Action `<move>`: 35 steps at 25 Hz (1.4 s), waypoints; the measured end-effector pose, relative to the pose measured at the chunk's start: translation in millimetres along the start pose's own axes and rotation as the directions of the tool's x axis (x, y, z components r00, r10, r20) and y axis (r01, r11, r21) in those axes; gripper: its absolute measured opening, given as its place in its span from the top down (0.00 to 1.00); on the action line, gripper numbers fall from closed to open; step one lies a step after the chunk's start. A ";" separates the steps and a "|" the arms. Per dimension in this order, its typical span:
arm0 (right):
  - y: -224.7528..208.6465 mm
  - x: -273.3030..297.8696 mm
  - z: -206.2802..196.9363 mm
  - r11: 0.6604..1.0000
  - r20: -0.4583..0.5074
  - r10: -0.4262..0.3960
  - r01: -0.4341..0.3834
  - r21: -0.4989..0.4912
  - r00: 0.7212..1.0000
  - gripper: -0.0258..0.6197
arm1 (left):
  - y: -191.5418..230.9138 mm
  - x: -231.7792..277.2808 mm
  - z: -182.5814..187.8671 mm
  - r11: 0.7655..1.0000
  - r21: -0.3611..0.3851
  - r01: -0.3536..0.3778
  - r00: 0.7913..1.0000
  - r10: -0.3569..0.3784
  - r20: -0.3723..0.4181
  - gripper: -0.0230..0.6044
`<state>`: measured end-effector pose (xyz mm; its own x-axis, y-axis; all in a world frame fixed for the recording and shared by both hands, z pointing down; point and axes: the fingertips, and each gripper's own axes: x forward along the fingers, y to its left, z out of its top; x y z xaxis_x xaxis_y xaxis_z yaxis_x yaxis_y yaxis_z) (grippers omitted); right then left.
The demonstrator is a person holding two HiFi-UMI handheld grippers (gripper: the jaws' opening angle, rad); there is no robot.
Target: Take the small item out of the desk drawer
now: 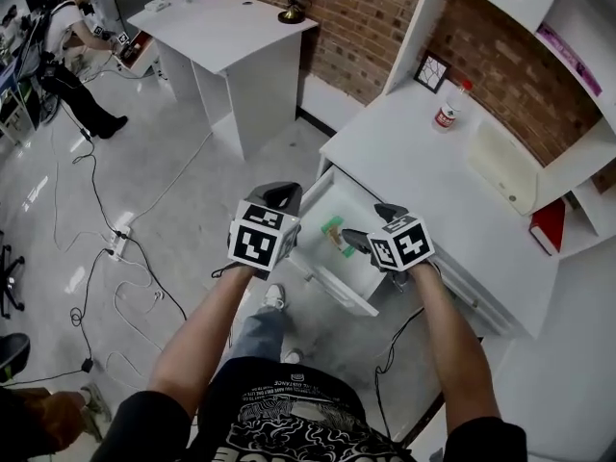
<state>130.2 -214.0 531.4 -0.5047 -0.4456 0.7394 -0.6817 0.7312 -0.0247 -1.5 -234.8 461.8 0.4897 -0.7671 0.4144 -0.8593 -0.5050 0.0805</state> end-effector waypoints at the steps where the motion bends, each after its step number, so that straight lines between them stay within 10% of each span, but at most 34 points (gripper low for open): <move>1: -1.8 9.4 -1.3 1.000 -0.020 0.011 -0.011 0.000 1.000 0.34 | 5.5 4.7 -3.7 1.000 -0.002 0.001 1.000 -0.001 -0.007 0.96; 35: -46.8 210.3 -132.0 0.992 -0.473 0.106 -0.124 -0.006 0.875 0.32 | 90.0 109.6 -62.8 0.999 -0.022 0.036 0.992 -0.038 -0.116 0.96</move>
<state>125.9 -273.7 776.9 -0.2634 -0.0681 0.9623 -0.6109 0.7838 -0.1117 -34.5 -339.5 571.4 0.5019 -0.6960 0.5135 -0.8442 -0.5234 0.1157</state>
